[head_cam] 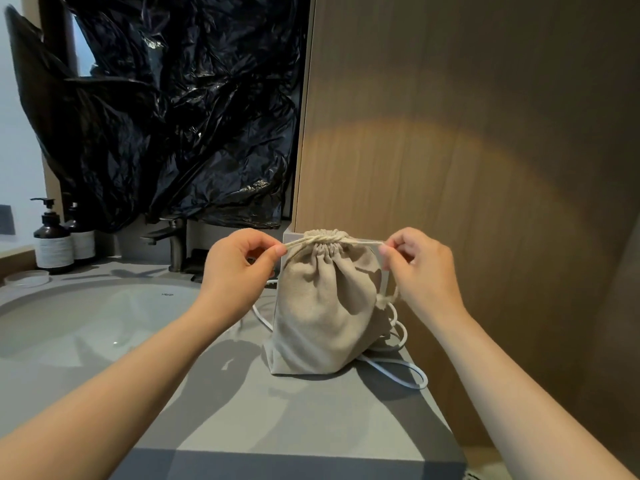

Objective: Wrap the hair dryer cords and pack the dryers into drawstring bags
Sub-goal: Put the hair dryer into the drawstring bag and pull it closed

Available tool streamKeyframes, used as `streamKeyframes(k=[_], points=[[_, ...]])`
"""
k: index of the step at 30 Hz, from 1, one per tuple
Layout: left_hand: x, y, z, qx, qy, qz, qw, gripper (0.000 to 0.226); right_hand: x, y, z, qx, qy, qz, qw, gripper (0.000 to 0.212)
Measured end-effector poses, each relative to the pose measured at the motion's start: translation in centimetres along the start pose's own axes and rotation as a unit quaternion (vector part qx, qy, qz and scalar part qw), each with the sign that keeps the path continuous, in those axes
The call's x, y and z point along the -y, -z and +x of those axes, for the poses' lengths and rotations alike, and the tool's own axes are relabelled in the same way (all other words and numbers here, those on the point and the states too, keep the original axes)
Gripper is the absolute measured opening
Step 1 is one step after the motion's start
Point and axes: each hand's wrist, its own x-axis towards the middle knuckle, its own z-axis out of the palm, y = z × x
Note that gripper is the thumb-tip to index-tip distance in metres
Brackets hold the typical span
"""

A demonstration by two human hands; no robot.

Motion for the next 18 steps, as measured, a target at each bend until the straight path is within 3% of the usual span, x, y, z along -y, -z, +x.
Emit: streamKeyframes(k=[5, 9, 12, 16, 18], points=[[-0.2, -0.6, -0.5, 0.056, 0.042, -0.047, 0.996, 0.016, 0.2, -0.5, 0.0, 0.064, -0.034, 0.023, 0.997, 0.005], [-0.6, -1.4, -0.5, 0.069, 0.025, -0.039, 0.997, 0.040, 0.6, 0.1, 0.0, 0.124, -0.077, 0.083, 0.986, 0.035], [-1.2, -1.4, 0.5, 0.054, 0.007, -0.022, 0.998, 0.033, 0.9, 0.3, -0.3, 0.109, -0.071, 0.101, 0.986, 0.031], [-1.5, -1.2, 1.1, 0.065, -0.014, -0.010, 0.998, 0.014, 2.4, 0.4, -1.0, 0.020, -0.029, 0.088, 0.995, 0.005], [-1.4, -1.2, 1.1, 0.058, -0.015, -0.012, 0.998, 0.012, 3.5, 0.2, -1.3, 0.069, -0.047, 0.130, 0.988, 0.015]])
